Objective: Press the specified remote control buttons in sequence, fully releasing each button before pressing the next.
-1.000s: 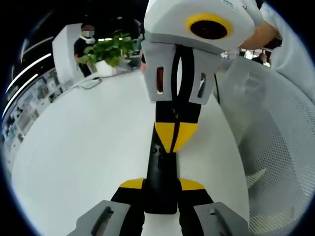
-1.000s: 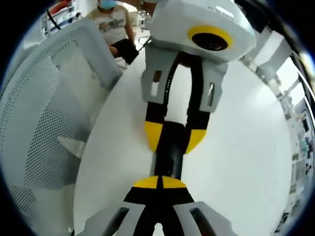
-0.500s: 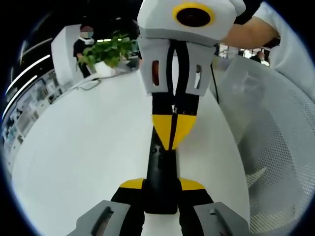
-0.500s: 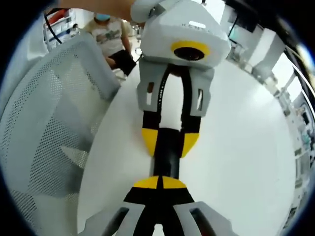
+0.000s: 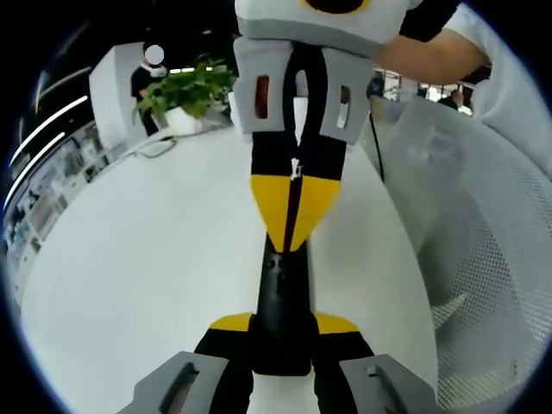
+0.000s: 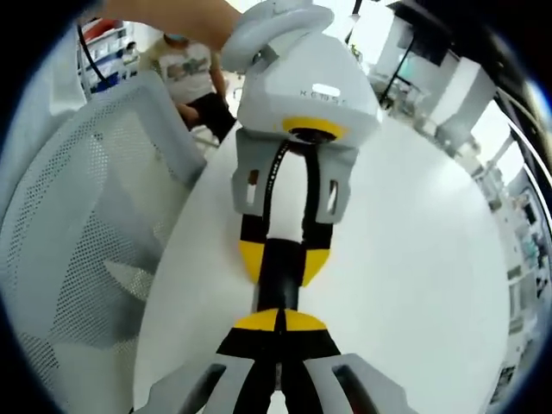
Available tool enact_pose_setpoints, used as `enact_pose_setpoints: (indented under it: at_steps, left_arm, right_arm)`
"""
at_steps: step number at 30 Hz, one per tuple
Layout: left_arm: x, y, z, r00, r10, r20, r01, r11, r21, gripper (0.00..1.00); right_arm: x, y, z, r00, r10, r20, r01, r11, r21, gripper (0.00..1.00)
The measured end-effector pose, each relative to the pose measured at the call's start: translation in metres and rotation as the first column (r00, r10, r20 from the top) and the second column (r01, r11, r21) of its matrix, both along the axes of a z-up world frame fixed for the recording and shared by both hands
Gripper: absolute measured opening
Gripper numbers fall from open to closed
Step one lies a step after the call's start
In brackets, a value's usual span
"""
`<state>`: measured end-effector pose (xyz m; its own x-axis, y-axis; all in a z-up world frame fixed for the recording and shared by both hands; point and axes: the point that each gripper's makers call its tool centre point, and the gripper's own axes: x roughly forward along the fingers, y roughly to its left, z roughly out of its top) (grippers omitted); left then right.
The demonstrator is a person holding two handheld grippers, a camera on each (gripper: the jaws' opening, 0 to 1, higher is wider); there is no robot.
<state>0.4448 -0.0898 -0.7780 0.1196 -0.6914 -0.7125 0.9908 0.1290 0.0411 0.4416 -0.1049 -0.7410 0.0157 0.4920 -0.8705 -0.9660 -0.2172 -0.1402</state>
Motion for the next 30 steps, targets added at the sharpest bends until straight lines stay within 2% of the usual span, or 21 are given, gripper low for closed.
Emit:
enact_pose_setpoints:
  at_steps: [14,30]
  left_arm:
    - [0.0014,-0.0003,-0.0009,1.000,0.002,-0.005,-0.002,1.000,-0.001,0.24]
    - [0.0013,-0.0002,-0.0011,1.000,0.003,-0.008,-0.003,1.000,-0.009,0.24]
  right_arm:
    - [0.0082,0.0055,0.0084,1.000,0.002,0.015,-0.002,1.000,0.022,0.00]
    - [0.0065,0.0067,-0.0003,1.000,0.012,0.005,-0.012,1.000,0.007,0.00]
